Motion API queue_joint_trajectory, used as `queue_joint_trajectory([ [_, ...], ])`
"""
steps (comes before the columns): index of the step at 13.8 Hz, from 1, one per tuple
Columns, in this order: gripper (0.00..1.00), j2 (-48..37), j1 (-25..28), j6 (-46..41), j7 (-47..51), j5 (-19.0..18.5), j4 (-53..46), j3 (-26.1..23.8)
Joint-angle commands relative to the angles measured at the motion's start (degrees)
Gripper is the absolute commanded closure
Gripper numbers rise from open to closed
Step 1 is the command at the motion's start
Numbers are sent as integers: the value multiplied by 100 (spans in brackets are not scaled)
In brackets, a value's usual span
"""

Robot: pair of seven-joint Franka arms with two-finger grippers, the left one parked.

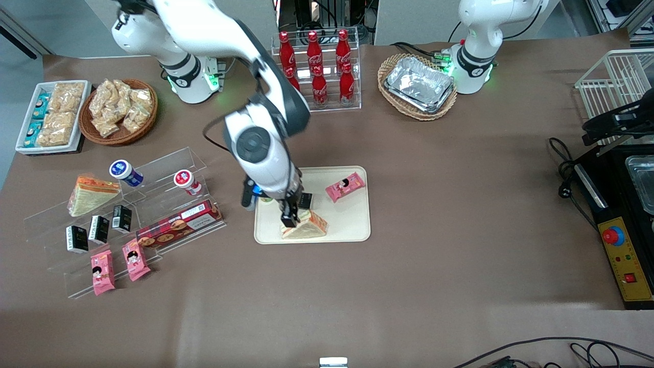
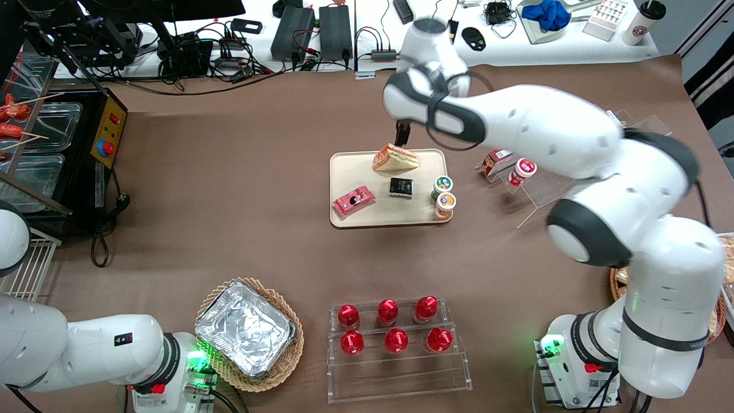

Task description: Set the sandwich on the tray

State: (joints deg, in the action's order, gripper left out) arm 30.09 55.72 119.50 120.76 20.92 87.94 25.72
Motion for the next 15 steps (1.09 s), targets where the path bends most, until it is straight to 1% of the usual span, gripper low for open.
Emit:
queue_joint_trajectory([
  [1,0,-828,-298,-532,-447,45,118,-6],
  [3,0,-1214,-518,-594,-903,-201,136,73],
  [5,0,-1444,-912,-901,-2033,-150,136,108],
  [7,0,-1637,-1255,-981,-2853,-106,180,91],
  [8,0,-1690,-1387,-1147,-3587,-105,197,91],
  [9,0,-1726,-1441,-1453,-4743,-140,189,117],
  [10,0,-1857,-1607,-1630,-5660,-149,197,195],
  [12,0,-2155,-2142,-2305,-6737,-228,198,231],
  [13,0,-2322,-2380,-2569,-7350,-350,197,223],
  [14,0,-2420,-2469,-2772,-7748,-439,197,231],
  [15,0,-2542,-2583,-2948,-7943,-631,197,214],
])
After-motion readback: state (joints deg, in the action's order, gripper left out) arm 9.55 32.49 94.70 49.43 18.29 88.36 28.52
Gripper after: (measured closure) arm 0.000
